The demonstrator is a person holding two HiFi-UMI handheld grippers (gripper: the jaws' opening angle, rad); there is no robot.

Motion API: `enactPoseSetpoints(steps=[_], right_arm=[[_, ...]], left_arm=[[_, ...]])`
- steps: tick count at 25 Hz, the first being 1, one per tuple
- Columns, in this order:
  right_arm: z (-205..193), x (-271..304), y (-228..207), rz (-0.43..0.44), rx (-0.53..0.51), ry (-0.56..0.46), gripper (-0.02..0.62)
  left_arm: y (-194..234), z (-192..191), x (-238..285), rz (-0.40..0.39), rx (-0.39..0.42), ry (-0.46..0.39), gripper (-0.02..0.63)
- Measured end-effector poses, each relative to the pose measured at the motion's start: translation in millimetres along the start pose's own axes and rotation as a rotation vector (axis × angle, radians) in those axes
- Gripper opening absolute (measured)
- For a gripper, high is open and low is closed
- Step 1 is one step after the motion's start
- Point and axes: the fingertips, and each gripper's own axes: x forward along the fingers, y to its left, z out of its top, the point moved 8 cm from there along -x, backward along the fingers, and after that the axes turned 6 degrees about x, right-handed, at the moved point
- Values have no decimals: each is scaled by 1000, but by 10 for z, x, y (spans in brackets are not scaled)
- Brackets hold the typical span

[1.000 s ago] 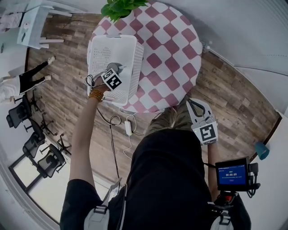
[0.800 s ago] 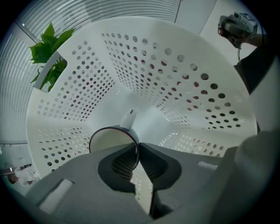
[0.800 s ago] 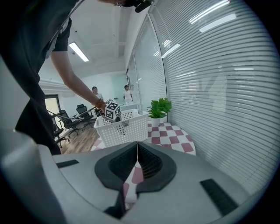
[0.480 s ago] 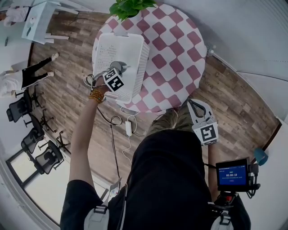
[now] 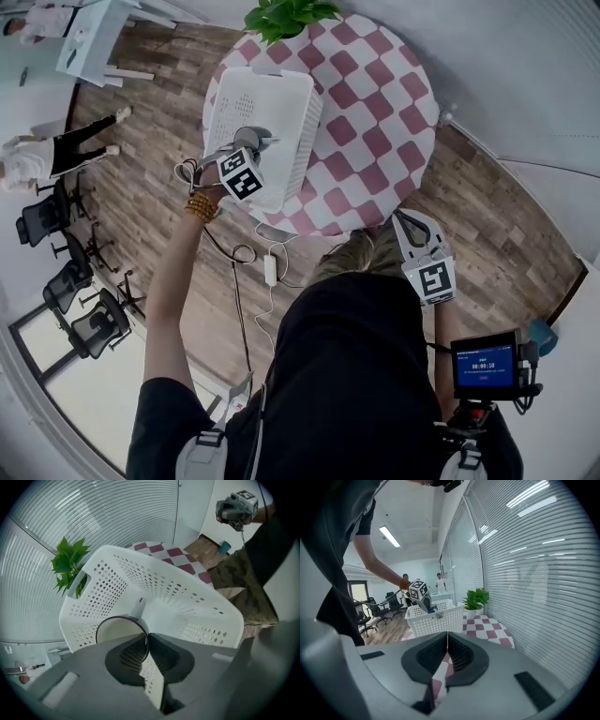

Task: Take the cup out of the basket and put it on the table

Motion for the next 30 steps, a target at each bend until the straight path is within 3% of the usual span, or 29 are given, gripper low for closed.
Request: enactPoseSetpoints(steps=[30], right_arm=[[40, 36, 306, 64, -61, -21, 11]], left_arm=[[-429, -99, -873, 113, 15, -75, 31]])
